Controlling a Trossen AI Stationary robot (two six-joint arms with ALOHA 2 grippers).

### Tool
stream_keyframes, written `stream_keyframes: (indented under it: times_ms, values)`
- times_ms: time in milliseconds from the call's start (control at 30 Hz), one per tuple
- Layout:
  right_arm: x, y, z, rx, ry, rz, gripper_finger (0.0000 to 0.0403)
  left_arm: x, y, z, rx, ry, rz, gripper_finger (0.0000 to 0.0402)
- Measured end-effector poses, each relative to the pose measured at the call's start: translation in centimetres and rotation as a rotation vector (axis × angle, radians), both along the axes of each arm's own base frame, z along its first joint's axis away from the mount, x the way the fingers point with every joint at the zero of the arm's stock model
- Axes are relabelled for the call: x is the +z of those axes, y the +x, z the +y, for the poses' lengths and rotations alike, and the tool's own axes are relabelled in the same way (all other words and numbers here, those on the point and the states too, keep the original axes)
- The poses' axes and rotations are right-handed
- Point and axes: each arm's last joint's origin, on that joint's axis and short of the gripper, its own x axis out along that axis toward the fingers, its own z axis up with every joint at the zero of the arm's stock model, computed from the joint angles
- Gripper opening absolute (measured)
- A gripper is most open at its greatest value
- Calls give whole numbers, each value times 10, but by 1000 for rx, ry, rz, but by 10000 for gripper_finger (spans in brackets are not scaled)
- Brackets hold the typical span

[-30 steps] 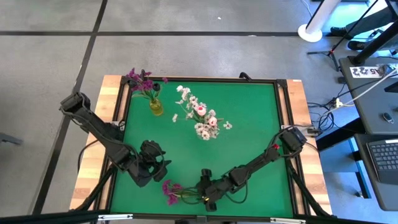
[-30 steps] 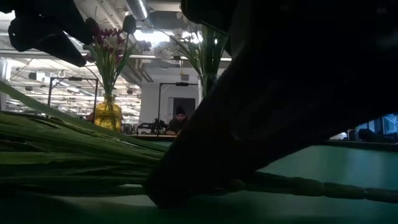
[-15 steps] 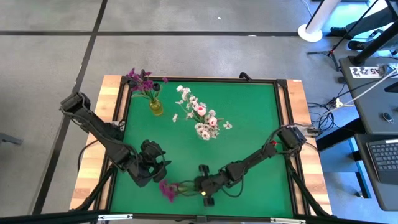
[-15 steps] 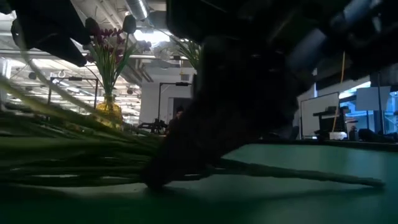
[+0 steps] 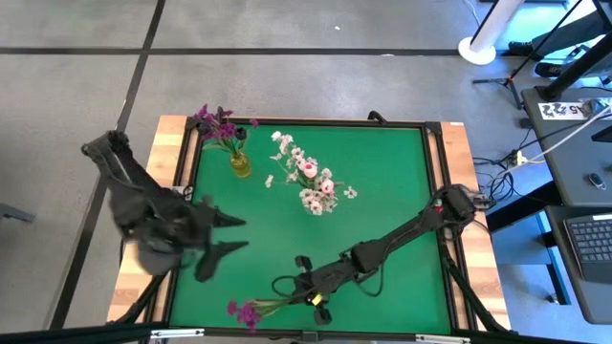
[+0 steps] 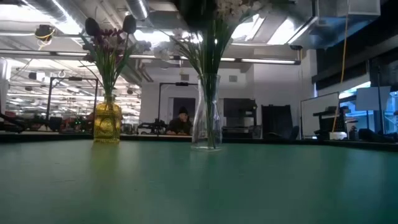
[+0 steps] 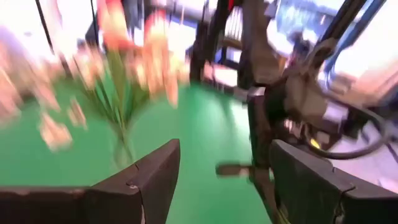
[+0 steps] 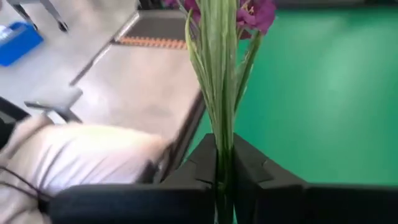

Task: Sort flowers into vase by color
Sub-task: Put the purple flowers into the yellow vase

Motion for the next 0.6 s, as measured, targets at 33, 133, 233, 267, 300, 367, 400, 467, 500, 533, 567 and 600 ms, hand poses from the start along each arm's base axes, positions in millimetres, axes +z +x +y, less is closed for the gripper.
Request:
stream_keyframes:
  times_ms: [33,133,233,267,300,367,400,467,500,533,567,600]
  values:
    - [10,-2,-2,1,0,-25,24,11,-6,1,3,26,-37,243]
    - [40,-9,-7,12,-9,-109,28,33,-21,3,27,106,-118,243]
    - [71,-18,-13,24,-18,-196,13,36,-30,3,51,160,-143,243]
    - [81,-22,-15,29,-21,-227,13,36,-31,2,47,169,-142,243]
    - [91,-26,-18,27,-29,-251,13,34,-32,1,44,175,-140,243]
    - [108,-33,-22,14,-33,-301,15,28,-32,-1,37,192,-132,243]
    - [118,-38,-25,5,-42,-325,17,25,-32,-2,35,198,-127,243]
    - [136,-47,-31,-13,-54,-379,18,18,-32,-4,39,210,-120,243]
    - [146,-53,-35,-31,-66,-402,18,15,-32,-4,45,219,-118,243]
    - [154,-58,-38,-47,-77,-421,16,12,-32,-4,52,227,-117,243]
    - [161,-62,-41,-64,-89,-447,14,8,-31,-5,58,229,-116,243]
    - [168,-67,-44,-81,-100,-467,14,5,-31,-5,63,232,-114,243]
